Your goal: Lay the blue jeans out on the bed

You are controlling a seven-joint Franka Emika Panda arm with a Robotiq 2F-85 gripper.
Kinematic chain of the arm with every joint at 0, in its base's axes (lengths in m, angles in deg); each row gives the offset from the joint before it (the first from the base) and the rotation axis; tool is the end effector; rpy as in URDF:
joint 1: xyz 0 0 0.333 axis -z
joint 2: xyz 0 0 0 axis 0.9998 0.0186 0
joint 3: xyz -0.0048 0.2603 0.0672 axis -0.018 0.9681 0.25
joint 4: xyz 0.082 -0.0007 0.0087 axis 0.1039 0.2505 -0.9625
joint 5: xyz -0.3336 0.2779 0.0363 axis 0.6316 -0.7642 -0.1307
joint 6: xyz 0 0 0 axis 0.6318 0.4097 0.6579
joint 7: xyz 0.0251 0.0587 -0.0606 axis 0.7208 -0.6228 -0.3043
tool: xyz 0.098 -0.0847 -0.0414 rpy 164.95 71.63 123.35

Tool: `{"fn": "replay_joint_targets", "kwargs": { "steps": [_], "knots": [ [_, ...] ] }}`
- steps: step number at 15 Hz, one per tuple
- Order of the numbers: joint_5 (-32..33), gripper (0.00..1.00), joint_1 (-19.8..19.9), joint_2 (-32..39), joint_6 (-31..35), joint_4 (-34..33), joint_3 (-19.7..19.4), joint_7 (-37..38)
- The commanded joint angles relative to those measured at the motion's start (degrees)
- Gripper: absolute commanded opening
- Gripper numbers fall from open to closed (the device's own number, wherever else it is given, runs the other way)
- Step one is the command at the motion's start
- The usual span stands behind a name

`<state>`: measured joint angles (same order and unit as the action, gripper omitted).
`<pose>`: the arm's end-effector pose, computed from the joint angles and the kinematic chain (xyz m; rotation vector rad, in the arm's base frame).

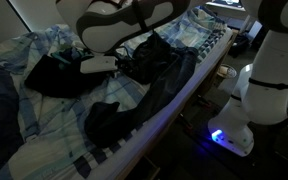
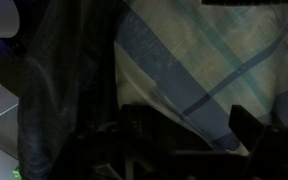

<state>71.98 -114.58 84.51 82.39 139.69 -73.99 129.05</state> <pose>0.5075 0.3324 0.3639 2.5670 -1.2677 0.0185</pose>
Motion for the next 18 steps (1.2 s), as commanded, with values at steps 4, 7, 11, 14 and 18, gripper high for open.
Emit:
{"fn": "replay_joint_targets", "kwargs": {
  "steps": [4, 7, 11, 14, 18],
  "knots": [
    [-1.6, 1.0, 3.3, -3.3, 2.3, 5.9, 2.7, 0.4],
    [-1.7, 1.0, 3.3, -3.8, 2.4, 6.2, 2.9, 0.4],
    [-1.2, 1.0, 3.7, 0.0, 2.3, 2.7, 3.5, -0.4],
    [-1.4, 1.0, 5.0, 1.2, 3.0, 0.8, 2.3, 0.1],
    [-2.5, 1.0, 8.0, 1.8, 3.7, -1.1, 0.5, 0.1]
  ]
}}
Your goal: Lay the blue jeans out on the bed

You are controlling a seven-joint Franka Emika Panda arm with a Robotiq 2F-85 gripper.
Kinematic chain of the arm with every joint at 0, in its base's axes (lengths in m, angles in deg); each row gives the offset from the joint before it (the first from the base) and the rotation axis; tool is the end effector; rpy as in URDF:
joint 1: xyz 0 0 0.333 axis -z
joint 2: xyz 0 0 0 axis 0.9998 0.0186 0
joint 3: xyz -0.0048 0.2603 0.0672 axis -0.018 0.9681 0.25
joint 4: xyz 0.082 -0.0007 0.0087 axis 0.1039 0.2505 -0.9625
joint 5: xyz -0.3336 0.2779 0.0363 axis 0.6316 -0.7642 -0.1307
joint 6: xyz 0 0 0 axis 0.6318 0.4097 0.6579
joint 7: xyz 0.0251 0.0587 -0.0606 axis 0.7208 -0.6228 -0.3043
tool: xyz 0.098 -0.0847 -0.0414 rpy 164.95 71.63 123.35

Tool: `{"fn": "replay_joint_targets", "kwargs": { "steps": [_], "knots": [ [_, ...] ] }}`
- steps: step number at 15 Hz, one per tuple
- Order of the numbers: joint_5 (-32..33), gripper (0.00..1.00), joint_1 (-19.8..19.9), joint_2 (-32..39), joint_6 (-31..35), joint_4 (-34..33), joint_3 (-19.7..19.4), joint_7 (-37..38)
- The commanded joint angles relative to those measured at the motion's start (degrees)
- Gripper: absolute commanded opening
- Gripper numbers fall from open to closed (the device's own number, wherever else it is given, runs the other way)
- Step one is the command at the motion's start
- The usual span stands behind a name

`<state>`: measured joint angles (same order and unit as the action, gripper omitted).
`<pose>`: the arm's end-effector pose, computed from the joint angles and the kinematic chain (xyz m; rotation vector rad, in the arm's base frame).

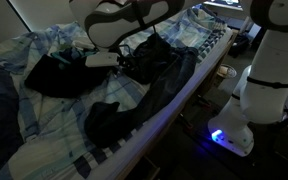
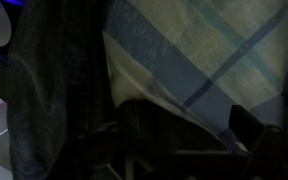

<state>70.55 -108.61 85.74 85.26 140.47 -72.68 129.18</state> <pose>0.5351 0.2957 0.3471 2.5380 -1.3886 -0.0285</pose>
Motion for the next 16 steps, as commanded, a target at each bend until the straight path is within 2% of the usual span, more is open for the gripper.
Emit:
{"fn": "replay_joint_targets", "kwargs": {
  "steps": [1, 6, 8, 9, 11, 16],
  "knots": [
    [-0.9, 1.0, 2.8, 0.1, 1.9, -1.6, -1.3, 0.1],
    [-4.0, 1.0, 6.9, -1.9, 6.0, 0.8, -3.5, -1.8],
    [-4.8, 1.0, 8.2, -2.4, 5.6, 1.9, -4.2, -4.0],
    [-8.3, 1.0, 8.9, -1.6, 8.6, 5.3, -4.0, -5.0],
    [-11.5, 1.0, 9.7, -1.4, 9.7, 7.2, -4.2, -6.8],
    [-15.1, 1.0, 12.0, -3.1, 13.0, 14.9, -6.4, -8.8]
  ]
}}
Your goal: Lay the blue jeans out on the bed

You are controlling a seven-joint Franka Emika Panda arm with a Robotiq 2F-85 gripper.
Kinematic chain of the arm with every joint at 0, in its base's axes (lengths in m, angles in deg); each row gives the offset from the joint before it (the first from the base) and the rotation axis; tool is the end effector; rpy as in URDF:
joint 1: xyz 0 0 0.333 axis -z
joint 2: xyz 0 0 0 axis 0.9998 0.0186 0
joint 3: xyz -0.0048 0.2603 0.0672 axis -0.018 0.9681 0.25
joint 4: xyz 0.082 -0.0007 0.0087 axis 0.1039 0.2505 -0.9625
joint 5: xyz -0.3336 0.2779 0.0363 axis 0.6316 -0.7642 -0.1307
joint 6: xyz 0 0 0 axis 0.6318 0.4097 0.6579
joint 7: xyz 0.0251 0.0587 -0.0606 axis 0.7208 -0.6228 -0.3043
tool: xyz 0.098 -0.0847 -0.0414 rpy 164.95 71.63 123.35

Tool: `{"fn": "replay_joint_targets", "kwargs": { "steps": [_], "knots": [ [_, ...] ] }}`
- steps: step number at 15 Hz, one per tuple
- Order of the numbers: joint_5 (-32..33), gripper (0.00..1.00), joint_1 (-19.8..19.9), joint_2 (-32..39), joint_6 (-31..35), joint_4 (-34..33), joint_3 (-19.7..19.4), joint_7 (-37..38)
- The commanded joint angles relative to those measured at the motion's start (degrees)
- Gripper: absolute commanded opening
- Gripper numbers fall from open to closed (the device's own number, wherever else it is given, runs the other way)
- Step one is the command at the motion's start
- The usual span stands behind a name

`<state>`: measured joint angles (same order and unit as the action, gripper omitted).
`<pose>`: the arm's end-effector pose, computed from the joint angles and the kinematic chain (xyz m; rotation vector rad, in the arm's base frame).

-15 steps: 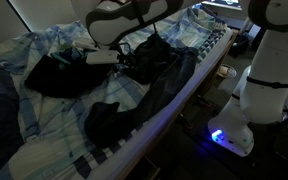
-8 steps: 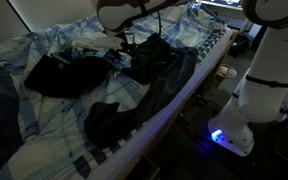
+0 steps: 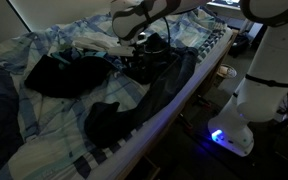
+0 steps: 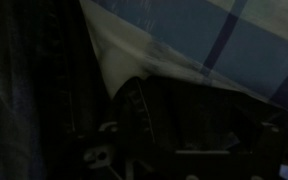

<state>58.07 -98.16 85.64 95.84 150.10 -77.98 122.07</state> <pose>0.5709 0.1607 0.2771 2.4733 -1.7357 -0.3063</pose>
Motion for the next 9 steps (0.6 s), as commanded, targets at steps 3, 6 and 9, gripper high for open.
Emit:
{"fn": "replay_joint_targets", "kwargs": {
  "steps": [3, 6, 9],
  "knots": [
    [-2.0, 1.0, 2.5, -4.2, 4.4, 7.9, -2.5, -0.1],
    [-1.9, 1.0, 3.5, -5.5, 7.1, 9.7, -3.7, 1.0],
    [-1.8, 1.0, 4.2, -7.6, 10.7, 11.4, -4.3, 1.4]
  ]
}}
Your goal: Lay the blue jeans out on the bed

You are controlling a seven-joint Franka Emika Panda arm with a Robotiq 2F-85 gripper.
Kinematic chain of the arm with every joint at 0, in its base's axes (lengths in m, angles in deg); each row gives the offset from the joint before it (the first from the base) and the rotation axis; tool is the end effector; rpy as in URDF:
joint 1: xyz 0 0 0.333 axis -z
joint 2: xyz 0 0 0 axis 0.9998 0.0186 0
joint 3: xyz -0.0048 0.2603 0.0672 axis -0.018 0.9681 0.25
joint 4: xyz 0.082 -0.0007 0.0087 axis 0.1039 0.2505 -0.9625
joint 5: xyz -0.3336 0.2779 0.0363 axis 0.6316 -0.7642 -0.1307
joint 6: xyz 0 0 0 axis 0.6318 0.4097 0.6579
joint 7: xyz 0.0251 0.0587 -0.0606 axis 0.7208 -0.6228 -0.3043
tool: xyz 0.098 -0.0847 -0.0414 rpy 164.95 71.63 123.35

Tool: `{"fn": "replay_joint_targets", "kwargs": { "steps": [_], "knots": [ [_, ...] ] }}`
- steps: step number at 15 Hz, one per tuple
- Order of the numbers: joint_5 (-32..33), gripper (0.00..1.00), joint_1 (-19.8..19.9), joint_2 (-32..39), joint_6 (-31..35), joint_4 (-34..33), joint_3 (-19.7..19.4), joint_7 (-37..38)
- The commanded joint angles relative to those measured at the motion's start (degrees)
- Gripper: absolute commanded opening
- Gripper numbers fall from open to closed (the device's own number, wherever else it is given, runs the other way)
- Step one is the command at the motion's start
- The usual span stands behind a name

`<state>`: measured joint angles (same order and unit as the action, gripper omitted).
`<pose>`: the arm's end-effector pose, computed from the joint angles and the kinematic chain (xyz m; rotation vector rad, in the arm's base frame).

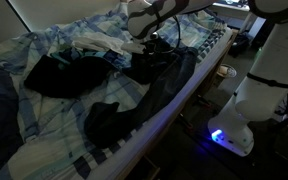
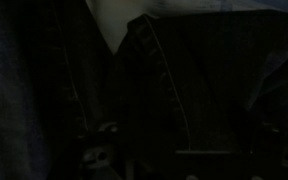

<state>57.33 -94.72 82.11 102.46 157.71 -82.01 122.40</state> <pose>0.5660 0.0823 0.2581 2.3706 -1.9425 -0.2655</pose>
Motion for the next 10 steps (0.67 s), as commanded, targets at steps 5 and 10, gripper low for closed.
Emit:
{"fn": "replay_joint_targets", "kwargs": {
  "steps": [5, 10],
  "knots": [
    [0.3, 1.0, 1.4, -4.5, 10.9, 5.4, -0.2, 3.2],
    [2.4, 1.0, 1.2, -1.9, 14.9, 6.9, -0.3, 6.9]
  ]
}}
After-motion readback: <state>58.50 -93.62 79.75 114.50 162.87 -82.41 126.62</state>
